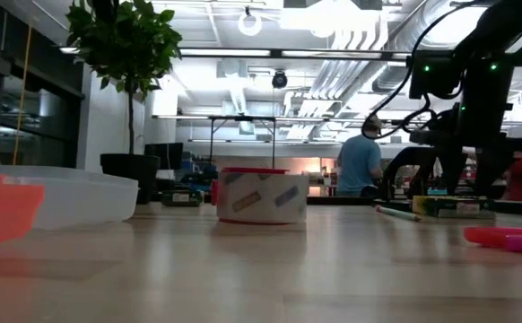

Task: Pack school essentials
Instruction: Put the yellow crayon box into the orange supply box

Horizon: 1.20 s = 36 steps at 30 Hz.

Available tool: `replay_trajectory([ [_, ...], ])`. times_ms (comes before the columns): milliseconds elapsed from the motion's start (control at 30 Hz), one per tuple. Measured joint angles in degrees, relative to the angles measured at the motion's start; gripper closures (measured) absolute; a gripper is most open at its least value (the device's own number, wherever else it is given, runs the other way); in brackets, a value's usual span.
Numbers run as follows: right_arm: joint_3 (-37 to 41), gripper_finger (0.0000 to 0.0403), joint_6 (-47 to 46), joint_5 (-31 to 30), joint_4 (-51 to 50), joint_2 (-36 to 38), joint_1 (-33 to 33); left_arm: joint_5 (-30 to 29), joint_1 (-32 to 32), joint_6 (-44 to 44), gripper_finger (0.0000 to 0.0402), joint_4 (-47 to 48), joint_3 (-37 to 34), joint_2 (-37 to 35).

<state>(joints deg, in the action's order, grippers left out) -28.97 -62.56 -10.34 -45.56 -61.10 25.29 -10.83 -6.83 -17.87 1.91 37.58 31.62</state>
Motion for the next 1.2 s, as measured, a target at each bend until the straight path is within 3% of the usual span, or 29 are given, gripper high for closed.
replay_trajectory([
  [267,0.0,0.0263,7.5,5.2,0.6,0.0,7.9,0.0,0.0,0.0,0.0302,0.0,0.0,0.0],
  [533,5.4,0.0268,8.4,13.2,9.4,0.1,12.5,0.0,0.0,-0.1,0.0302,-0.1,0.0,0.0],
  [800,6.2,0.0277,7.3,13.6,13.2,0.0,12.8,0.0,0.0,0.0,0.0302,-0.5,0.0,0.0],
  [900,6.2,0.0303,7.1,13.5,13.2,0.0,12.7,0.0,0.0,0.0,0.0302,-0.6,0.0,0.0],
  [1067,6.2,0.0380,7.4,13.1,13.5,0.4,12.7,0.0,0.0,0.0,0.0302,-0.6,0.0,0.0],
  [1200,5.6,0.0389,7.6,13.3,12.6,2.6,12.6,0.0,0.0,0.0,0.0302,-0.5,0.0,0.0],
])
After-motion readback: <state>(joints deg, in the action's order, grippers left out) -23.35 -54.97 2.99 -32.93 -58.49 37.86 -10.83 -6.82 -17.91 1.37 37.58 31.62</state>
